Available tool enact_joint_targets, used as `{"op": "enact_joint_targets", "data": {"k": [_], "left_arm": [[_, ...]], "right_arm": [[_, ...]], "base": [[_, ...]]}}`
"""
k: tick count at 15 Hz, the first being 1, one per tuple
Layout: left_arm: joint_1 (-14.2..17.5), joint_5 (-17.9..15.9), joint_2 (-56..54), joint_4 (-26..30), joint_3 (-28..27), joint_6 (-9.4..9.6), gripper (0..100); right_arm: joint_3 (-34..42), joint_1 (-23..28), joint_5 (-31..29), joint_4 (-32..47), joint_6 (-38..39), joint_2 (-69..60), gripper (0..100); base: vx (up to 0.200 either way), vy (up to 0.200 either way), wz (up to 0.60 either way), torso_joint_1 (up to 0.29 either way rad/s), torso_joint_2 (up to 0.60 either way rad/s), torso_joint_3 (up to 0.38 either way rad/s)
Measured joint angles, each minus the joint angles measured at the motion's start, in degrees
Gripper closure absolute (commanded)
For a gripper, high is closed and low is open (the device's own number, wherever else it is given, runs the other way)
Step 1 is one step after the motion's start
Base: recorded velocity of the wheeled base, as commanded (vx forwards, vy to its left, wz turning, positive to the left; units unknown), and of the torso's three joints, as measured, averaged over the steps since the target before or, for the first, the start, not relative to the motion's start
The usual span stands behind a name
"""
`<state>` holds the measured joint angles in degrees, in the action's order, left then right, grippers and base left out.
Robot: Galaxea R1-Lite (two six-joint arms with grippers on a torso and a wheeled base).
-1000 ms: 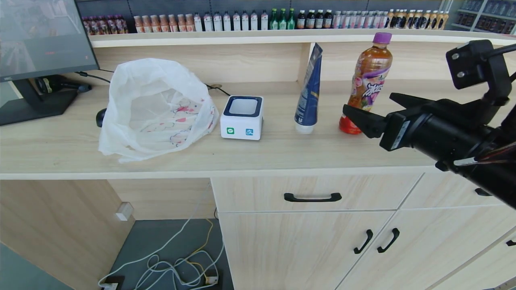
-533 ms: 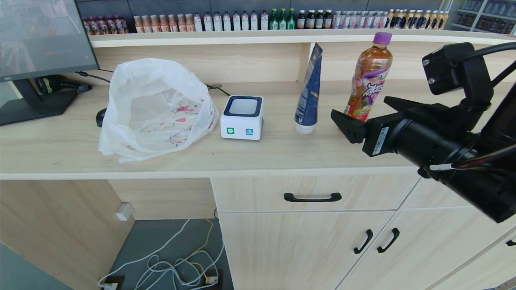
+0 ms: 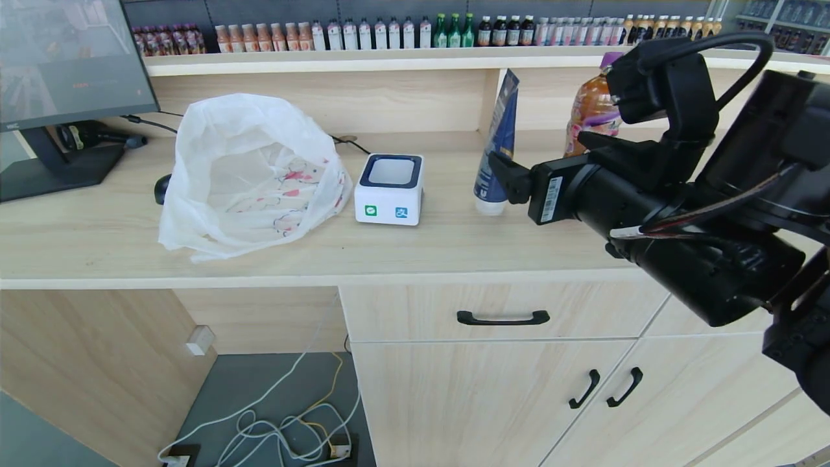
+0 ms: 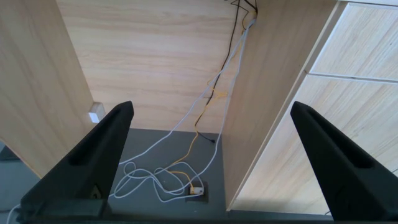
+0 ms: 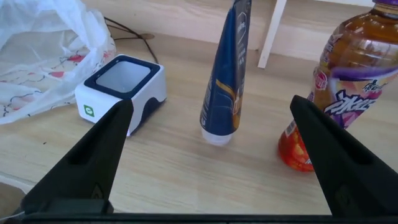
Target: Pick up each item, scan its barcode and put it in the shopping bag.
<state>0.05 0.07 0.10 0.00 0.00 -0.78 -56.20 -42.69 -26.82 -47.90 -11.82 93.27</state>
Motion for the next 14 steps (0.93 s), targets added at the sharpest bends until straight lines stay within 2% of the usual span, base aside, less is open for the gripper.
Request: {"op": "enact_joint_targets", "data": {"k": [7,14], "left_arm": [[0.00,0.00,0.00,0.00,0.00,0.00,0],[0.00,0.00,0.00,0.00,0.00,0.00,0]], "right_arm": [[-4.52,-0.30,-1.62,-7.72,3.07,7.80,0],[-10.23,0.27,-2.11,-8.48,5.40,14.42,0]], "base": [[0.000,0.000,0.00,0.000,0.00,0.000],[0.000,0.000,0.00,0.000,0.00,0.000]]}}
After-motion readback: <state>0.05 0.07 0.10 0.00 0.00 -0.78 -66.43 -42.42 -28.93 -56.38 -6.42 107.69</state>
